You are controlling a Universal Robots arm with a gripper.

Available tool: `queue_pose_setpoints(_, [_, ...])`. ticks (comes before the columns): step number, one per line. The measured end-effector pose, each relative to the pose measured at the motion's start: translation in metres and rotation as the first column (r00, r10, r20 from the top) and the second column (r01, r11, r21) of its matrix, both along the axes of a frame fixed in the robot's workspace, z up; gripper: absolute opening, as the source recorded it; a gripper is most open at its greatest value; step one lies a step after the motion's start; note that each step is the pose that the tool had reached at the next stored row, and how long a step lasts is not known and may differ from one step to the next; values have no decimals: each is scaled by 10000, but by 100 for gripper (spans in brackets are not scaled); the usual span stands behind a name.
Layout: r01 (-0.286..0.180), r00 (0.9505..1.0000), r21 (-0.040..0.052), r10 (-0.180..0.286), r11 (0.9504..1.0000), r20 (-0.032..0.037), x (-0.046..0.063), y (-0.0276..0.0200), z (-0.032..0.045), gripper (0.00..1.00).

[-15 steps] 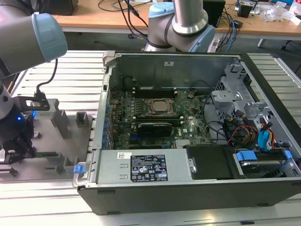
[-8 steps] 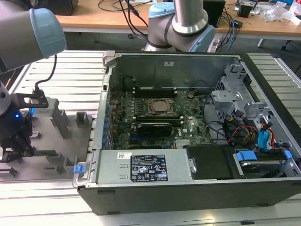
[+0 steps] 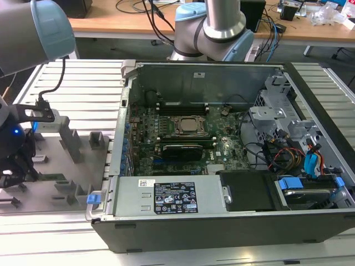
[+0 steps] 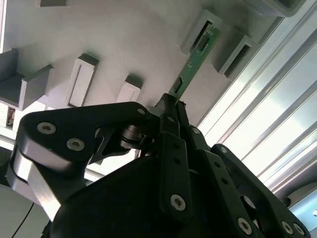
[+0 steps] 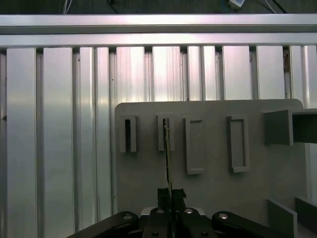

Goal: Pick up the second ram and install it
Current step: 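Pick up the second ram and move it above second insertion slot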

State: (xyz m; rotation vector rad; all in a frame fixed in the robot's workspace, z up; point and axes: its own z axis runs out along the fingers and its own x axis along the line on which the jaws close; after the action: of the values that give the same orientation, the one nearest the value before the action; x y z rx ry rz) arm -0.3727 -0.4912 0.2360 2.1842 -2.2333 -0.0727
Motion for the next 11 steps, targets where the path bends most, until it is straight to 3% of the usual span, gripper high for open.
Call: queue_pose_setpoints(11, [-1,10000,1,1,10000,0,0,1,194,13])
